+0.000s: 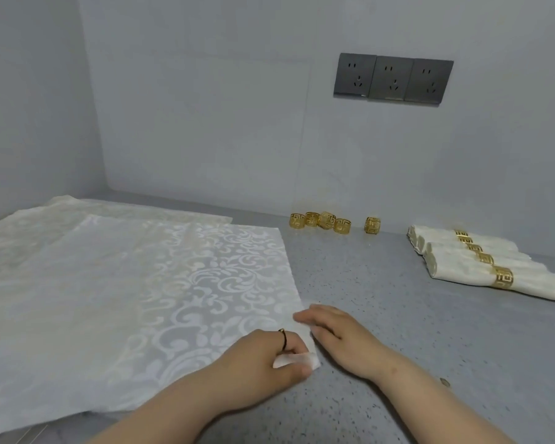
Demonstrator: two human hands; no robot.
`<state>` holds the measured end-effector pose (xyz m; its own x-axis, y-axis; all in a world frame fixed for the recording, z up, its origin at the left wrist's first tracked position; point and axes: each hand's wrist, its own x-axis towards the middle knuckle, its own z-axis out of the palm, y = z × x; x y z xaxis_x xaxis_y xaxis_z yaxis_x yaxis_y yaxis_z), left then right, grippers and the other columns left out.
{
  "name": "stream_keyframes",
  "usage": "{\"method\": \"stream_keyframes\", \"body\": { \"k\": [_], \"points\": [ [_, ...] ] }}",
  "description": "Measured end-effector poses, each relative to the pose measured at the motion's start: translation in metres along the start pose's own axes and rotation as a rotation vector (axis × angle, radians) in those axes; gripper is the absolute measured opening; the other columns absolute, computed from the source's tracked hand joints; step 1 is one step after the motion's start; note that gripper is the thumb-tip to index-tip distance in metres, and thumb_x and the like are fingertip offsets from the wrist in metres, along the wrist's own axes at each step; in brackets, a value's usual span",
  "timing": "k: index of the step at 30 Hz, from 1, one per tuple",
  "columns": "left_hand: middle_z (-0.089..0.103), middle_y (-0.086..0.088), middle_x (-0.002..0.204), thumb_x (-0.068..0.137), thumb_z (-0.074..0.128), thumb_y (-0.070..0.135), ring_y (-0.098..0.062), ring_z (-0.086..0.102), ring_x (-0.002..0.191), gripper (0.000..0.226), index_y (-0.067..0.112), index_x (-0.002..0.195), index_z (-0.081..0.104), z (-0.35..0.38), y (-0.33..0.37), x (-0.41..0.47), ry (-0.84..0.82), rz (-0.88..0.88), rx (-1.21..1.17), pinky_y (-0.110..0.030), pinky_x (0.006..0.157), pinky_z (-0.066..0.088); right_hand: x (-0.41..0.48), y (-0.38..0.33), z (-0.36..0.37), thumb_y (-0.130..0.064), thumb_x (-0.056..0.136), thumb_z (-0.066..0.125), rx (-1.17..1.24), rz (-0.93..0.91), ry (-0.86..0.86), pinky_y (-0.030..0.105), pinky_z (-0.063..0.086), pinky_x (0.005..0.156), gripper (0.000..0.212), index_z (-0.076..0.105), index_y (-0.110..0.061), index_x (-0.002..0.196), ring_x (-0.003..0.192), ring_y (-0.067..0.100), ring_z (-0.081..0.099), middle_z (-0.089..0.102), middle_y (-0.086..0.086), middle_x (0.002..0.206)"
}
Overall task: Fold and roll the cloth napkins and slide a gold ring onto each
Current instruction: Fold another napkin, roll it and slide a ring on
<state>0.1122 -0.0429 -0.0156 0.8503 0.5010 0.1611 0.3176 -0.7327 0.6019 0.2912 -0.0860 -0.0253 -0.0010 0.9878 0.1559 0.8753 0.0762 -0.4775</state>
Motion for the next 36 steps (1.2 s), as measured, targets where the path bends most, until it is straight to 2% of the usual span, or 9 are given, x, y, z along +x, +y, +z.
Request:
{"method": "stream_keyframes", "body": {
  "k": [5, 9, 15, 19, 23, 27, 31, 34, 36],
  "points": [
    [0.046, 0.016, 0.133, 0.086, 0.049, 0.051, -0.007, 0.044, 0.119, 0.052, 0.034, 0.134, 0.038, -0.009, -0.003, -0.014, -0.05, 0.003, 0.526, -0.018, 0.091, 0.032, 0.0, 0.001, -0.003, -0.031, 0.099, 0.032, -0.173, 0.049, -0.022, 0.015, 0.017, 0.104, 0.036, 0.046, -0.031, 0.131, 0.136, 0.011, 0.026, 0.038, -0.009, 0.142],
    [0.048, 0.017, 0.132, 0.091, 0.042, 0.042, -0.009, 0.046, 0.118, 0.041, 0.034, 0.131, 0.042, -0.024, -0.012, -0.034, 0.001, -0.018, 0.624, -0.018, 0.085, 0.032, -0.007, 0.011, -0.01, -0.071, 0.076, 0.007, -0.293, 0.058, -0.041, 0.023, 0.022, 0.106, 0.078, 0.051, -0.032, 0.127, 0.129, 0.016, 0.037, 0.049, -0.005, 0.133],
    [0.047, 0.025, 0.129, 0.071, 0.032, 0.057, 0.0, 0.047, 0.116, 0.056, 0.041, 0.122, 0.049, -0.036, -0.033, -0.048, -0.018, -0.071, 0.557, -0.011, 0.083, 0.033, -0.043, 0.021, -0.033, -0.036, 0.099, 0.026, -0.371, 0.135, -0.006, 0.017, 0.015, 0.104, 0.036, 0.046, -0.034, 0.13, 0.132, 0.006, 0.028, 0.043, -0.016, 0.138],
    [0.048, 0.027, 0.128, 0.049, 0.01, 0.069, 0.004, 0.045, 0.118, 0.087, 0.04, 0.119, 0.052, -0.032, -0.026, -0.044, -0.039, -0.107, 0.486, -0.006, 0.085, 0.033, -0.08, 0.031, -0.049, -0.088, 0.061, -0.002, -0.291, 0.231, 0.022, 0.015, 0.023, 0.1, 0.098, 0.052, -0.036, 0.123, 0.116, -0.003, 0.037, 0.045, -0.026, 0.121],
    [0.058, 0.018, 0.118, 0.093, 0.043, 0.043, 0.0, 0.053, 0.107, 0.012, 0.039, 0.093, 0.055, -0.025, -0.009, -0.033, -0.167, -0.105, 0.285, -0.017, 0.094, 0.039, -0.111, 0.029, -0.065, -0.048, 0.094, 0.032, -0.116, 0.346, 0.057, 0.016, 0.035, 0.09, 0.033, 0.059, -0.032, 0.103, 0.113, 0.006, 0.05, 0.056, -0.013, 0.112],
    [0.055, 0.018, 0.069, 0.095, 0.044, 0.033, 0.001, 0.049, 0.068, 0.03, 0.029, 0.066, 0.05, -0.018, 0.009, -0.021, -0.231, -0.099, 0.138, -0.02, 0.074, 0.04, -0.128, 0.001, -0.081, -0.1, 0.038, 0.015, 0.138, 0.28, 0.16, 0.004, 0.032, 0.084, 0.09, 0.055, -0.047, 0.099, 0.103, -0.021, 0.043, 0.052, -0.038, 0.107],
    [0.035, 0.008, 0.056, 0.096, 0.041, 0.03, -0.006, 0.033, 0.056, 0.042, 0.02, 0.057, 0.031, -0.008, 0.029, -0.011, -0.219, -0.087, 0.06, -0.022, 0.061, 0.029, -0.14, -0.023, -0.097, -0.09, 0.044, 0.043, 0.207, 0.209, 0.05, 0.003, 0.032, 0.088, 0.074, 0.055, -0.046, 0.102, 0.108, -0.023, 0.043, 0.052, -0.042, 0.11],
    [0.031, 0.007, 0.058, 0.097, 0.039, 0.03, -0.008, 0.03, 0.057, 0.042, 0.018, 0.058, 0.029, -0.004, 0.042, -0.008, -0.247, -0.084, 0.036, -0.023, 0.06, 0.027, -0.147, -0.042, -0.097, -0.058, 0.065, 0.067, -0.051, 0.26, -0.123, 0.01, 0.032, 0.09, 0.045, 0.046, -0.053, 0.104, 0.11, -0.017, 0.04, 0.05, -0.042, 0.104],
    [0.03, 0.007, 0.057, 0.097, 0.039, 0.029, -0.006, 0.029, 0.054, 0.042, 0.018, 0.057, 0.028, -0.003, 0.046, -0.008, -0.274, -0.078, 0.04, -0.021, 0.058, 0.026, -0.149, -0.044, -0.092, -0.044, 0.081, 0.06, -0.336, 0.232, -0.153, 0.012, 0.034, 0.089, 0.03, 0.052, -0.045, 0.11, 0.108, -0.008, 0.043, 0.047, -0.038, 0.099]
  ]
}}
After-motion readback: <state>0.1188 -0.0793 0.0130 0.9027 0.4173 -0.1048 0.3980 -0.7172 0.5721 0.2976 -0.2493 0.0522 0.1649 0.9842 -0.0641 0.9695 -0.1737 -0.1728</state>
